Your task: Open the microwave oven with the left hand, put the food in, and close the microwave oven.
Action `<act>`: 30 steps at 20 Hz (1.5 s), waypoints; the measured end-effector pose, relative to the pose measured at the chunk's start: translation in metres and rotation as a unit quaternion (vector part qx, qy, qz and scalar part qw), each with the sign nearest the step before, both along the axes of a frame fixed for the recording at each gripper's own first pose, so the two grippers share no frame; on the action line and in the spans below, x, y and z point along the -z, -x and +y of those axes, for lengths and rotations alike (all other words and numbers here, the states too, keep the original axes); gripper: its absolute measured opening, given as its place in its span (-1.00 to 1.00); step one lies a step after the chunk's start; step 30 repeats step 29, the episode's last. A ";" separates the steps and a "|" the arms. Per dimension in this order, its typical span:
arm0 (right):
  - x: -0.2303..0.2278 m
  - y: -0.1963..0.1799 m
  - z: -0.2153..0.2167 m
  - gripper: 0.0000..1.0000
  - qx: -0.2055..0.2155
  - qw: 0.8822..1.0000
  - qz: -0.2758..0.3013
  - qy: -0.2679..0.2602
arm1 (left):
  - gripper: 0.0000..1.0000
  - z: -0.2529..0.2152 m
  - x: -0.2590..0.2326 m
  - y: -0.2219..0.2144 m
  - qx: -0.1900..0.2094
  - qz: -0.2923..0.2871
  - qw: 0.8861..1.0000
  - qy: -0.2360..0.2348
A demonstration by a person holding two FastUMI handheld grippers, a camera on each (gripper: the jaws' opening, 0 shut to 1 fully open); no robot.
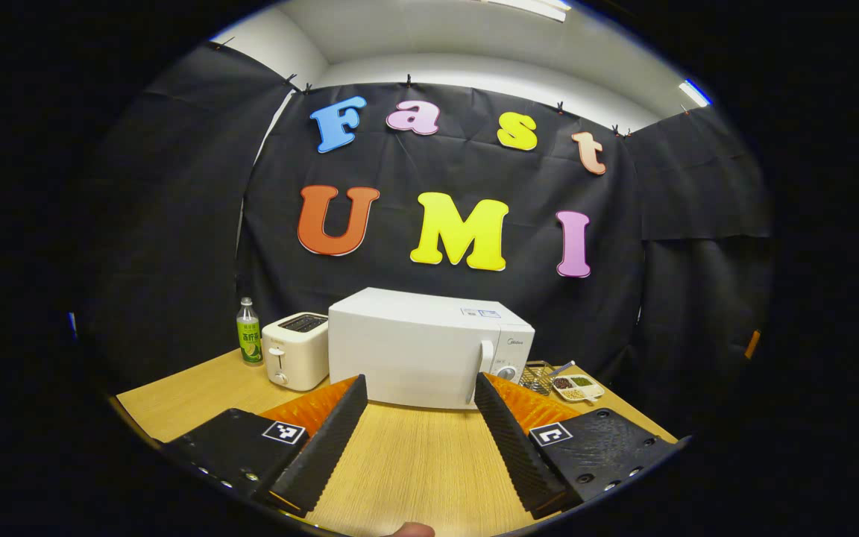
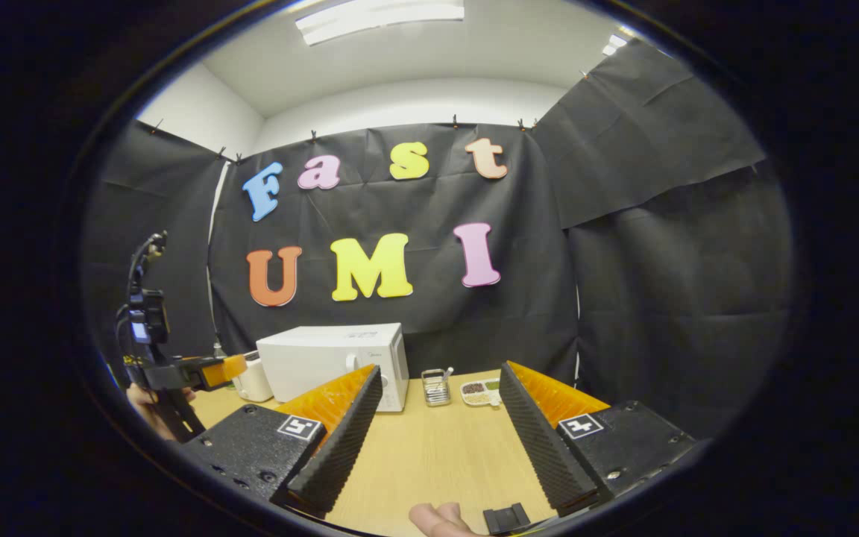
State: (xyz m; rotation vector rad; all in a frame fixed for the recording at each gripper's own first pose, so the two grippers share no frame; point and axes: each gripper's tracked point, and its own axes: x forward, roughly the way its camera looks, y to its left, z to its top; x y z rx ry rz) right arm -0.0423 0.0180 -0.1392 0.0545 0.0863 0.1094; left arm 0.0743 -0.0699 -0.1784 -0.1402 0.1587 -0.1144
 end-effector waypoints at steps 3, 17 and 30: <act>-0.008 -0.005 0.002 0.82 0.009 1.000 -0.001 0.005 | 0.87 0.015 -0.018 0.025 -0.010 -0.004 1.000 0.006; -0.037 -0.010 0.029 1.00 -0.014 0.999 -0.011 0.050 | 0.87 0.064 -0.093 0.113 -0.062 -0.055 0.994 -0.076; -0.054 0.027 0.005 1.00 -0.006 0.997 -0.036 0.068 | 0.86 0.058 -0.105 0.133 -0.058 -0.079 0.992 -0.085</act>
